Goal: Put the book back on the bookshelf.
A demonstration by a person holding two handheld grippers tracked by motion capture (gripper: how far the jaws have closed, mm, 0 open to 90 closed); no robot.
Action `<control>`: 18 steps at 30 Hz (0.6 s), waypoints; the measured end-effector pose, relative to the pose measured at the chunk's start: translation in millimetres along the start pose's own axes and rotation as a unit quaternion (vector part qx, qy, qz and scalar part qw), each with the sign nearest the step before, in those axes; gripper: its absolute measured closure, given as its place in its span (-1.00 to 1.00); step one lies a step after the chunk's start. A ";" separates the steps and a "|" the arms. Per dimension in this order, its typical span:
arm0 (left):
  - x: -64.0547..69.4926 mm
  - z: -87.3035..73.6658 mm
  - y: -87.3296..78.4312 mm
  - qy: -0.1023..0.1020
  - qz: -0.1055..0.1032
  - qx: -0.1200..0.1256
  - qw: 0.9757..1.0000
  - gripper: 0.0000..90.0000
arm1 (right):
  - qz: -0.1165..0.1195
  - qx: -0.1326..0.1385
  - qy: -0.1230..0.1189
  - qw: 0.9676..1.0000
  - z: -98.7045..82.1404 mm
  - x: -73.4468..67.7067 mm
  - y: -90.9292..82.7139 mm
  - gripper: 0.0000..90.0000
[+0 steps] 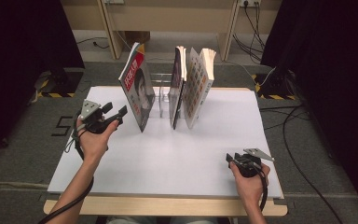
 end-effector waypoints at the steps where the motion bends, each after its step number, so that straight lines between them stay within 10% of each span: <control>1: -1.3 -1.7 -1.4 0.001 0.001 0.000 1.000 -0.22 | 0.000 0.000 0.001 1.000 -0.1 0.3 -0.3 0.33; 18: -13.5 -31.1 -21.8 0.008 0.006 -0.015 1.000 -0.23 | 0.000 0.000 -0.005 1.000 -0.1 -4.3 -1.3 0.32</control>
Point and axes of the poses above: each handheld gripper's, and its own axes: y roughly forward along the jaws, z roughly out of its top, x roughly to its right, the point moved 5 cm from there along y, roughly forward along the jaws, and after that the axes turned 10 degrees about z, right-handed, at the moved point
